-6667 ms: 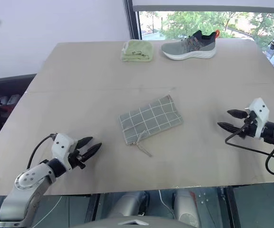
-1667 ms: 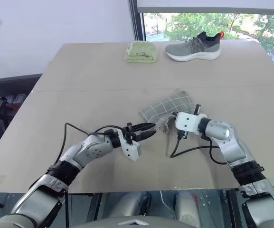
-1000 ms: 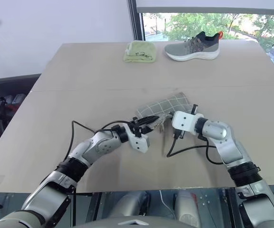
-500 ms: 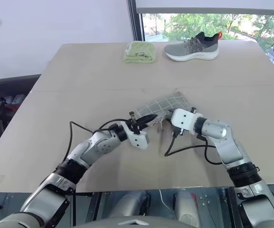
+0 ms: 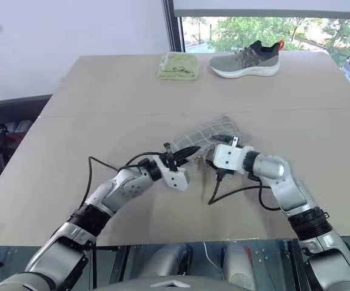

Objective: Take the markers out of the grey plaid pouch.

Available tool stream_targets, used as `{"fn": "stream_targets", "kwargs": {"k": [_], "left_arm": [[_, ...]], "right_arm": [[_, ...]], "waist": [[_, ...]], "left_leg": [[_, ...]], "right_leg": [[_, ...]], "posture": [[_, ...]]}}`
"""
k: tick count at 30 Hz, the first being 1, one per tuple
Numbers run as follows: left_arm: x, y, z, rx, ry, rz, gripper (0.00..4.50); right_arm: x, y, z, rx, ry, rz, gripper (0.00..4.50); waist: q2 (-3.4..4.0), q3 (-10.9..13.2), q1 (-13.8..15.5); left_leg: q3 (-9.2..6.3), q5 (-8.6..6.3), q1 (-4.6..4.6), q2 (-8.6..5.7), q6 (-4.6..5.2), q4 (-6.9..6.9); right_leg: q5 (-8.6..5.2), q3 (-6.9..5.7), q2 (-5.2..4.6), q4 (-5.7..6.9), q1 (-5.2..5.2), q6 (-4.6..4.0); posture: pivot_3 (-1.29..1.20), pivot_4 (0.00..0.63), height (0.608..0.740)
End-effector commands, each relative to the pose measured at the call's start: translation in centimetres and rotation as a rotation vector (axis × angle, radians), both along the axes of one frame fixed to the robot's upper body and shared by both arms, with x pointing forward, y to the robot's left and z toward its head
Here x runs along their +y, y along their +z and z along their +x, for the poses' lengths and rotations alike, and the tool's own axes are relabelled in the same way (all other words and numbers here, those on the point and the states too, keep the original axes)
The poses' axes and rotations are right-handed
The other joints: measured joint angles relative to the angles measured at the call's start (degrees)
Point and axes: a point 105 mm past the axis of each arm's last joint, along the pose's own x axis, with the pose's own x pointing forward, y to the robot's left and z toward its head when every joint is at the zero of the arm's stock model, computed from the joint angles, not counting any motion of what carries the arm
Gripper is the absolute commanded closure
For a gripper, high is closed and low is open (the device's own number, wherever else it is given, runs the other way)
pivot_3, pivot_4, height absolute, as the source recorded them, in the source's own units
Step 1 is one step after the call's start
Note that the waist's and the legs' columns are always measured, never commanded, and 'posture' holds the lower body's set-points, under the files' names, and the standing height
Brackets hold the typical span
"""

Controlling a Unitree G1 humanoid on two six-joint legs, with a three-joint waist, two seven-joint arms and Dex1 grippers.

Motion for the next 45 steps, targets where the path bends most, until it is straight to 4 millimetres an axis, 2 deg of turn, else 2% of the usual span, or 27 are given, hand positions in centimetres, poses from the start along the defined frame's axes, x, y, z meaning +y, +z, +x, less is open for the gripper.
{"fn": "stream_targets", "kwargs": {"k": [1, 2, 3, 5, 6, 9, 10, 23, 24, 26, 31, 39, 45], "left_arm": [[0.2, -0.4, -0.7, 0.007, -0.023, 0.005, 4.50], [0.3, -0.2, -0.8, -0.001, -0.026, -0.001, 4.50], [0.3, -0.1, -0.9, -0.004, -0.028, -0.007, 3.85], [0.4, -0.2, -0.9, -0.001, -0.027, -0.006, 3.24], [0.5, -0.2, -0.8, 0.002, -0.022, -0.003, 2.65], [0.8, -0.4, -0.6, 0.020, 0.002, 0.004, 1.34], [0.9, -0.4, -0.6, 0.023, 0.007, 0.006, 1.25], [1.4, -0.7, -0.4, 0.034, 0.045, 0.016, 1.25], [1.4, -0.7, -0.3, 0.035, 0.049, 0.013, 1.63], [1.4, -0.6, -0.3, 0.034, 0.052, 0.010, 2.08], [1.5, -0.6, -0.2, 0.035, 0.068, 0.010, 4.47], [1.7, -0.9, 0.0, 0.045, 0.085, 0.014, 4.47], [1.7, -1.0, 0.0, 0.060, 0.090, 0.003, 4.47]], "right_arm": [[0.0, 1.1, 0.3, -0.060, -0.003, 0.002, 2.16], [0.0, 1.1, 0.4, -0.062, -0.006, 0.000, 2.61], [0.0, 1.1, 0.5, -0.063, -0.008, 0.000, 3.06], [0.1, 1.2, 0.5, -0.067, -0.010, 0.002, 3.96], [0.2, 1.2, 0.6, -0.069, -0.011, 0.004, 4.49], [0.2, 1.3, 0.7, -0.071, -0.017, 0.008, 4.50], [0.3, 1.3, 0.7, -0.071, -0.019, 0.009, 4.50], [0.9, 1.8, 0.8, -0.077, -0.028, 0.034, 4.50], [0.9, 1.8, 0.8, -0.077, -0.028, 0.035, 4.50], [0.9, 1.8, 0.7, -0.077, -0.028, 0.035, 4.50], [0.9, 1.8, 0.7, -0.075, -0.030, 0.035, 4.50], [0.7, 2.3, 0.4, -0.054, -0.037, 0.080, 4.50], [-0.3, 2.0, -1.1, 0.030, -0.022, 0.086, 4.50]], "waist": [[0.00, 0.0, -0.1], [0.00, 0.0, -0.1], [0.00, 0.0, -0.1], [-0.02, 0.0, -0.1], [-0.02, 0.0, -0.1], [-0.02, 0.0, 0.0], [-0.02, 0.0, 0.0], [-0.03, 0.0, -0.1], [-0.03, 0.0, -0.1], [-0.03, 0.0, -0.1], [-0.02, 0.0, 0.1], [-0.02, 0.0, 0.1], [-0.02, 0.0, 0.1]], "left_leg": [[0.01, 0.00, 0.00, 0.00, 0.00, -0.01], [0.02, 0.00, 0.00, 0.00, 0.00, -0.02], [0.04, 0.00, 0.00, 0.00, 0.00, -0.03], [0.05, 0.00, -0.03, 0.00, 0.00, -0.04], [0.05, 0.00, -0.06, 0.00, 0.00, -0.03], [0.05, 0.00, -0.07, 0.00, 0.00, -0.02], [0.05, 0.00, -0.08, 0.00, 0.00, -0.01], [0.05, 0.00, -0.08, 0.00, 0.00, -0.02], [0.05, 0.00, -0.08, 0.00, 0.00, -0.02], [0.05, 0.00, -0.08, 0.00, 0.00, -0.02], [0.06, 0.00, -0.06, 0.01, 0.00, -0.01], [0.06, 0.00, -0.03, 0.00, 0.00, 0.01], [0.04, 0.00, -0.07, -0.01, 0.00, 0.02]], "right_leg": [[0.00, 0.02, 0.00, -0.01, -0.01, 0.00], [0.00, 0.04, 0.00, -0.01, -0.02, 0.00], [0.00, 0.05, 0.00, -0.02, -0.02, 0.00], [0.00, 0.06, 0.00, -0.02, -0.06, 0.00], [0.00, 0.06, 0.00, -0.01, -0.09, 0.00], [0.00, 0.06, 0.01, 0.00, -0.10, 0.00], [0.00, 0.06, 0.01, 0.00, -0.10, 0.00], [0.00, 0.07, 0.01, 0.01, -0.11, 0.00], [0.00, 0.07, 0.01, 0.01, -0.11, 0.00], [0.00, 0.07, 0.01, 0.01, -0.11, 0.00], [0.00, 0.07, 0.01, 0.02, -0.09, 0.00], [0.00, 0.07, 0.01, 0.05, -0.06, 0.00], [0.00, 0.06, -0.02, 0.02, -0.07, 0.00]], "posture": [[0.00, 0.150, 0.740], [0.00, 0.150, 0.740], [0.00, 0.150, 0.740], [0.00, 0.150, 0.740], [0.00, 0.150, 0.740], [0.00, 0.150, 0.740], [0.00, 0.150, 0.740], [0.00, 0.150, 0.740], [0.00, 0.150, 0.740], [0.00, 0.150, 0.740], [0.00, 0.150, 0.740], [0.00, 0.150, 0.740], [0.00, 0.150, 0.740]]}}
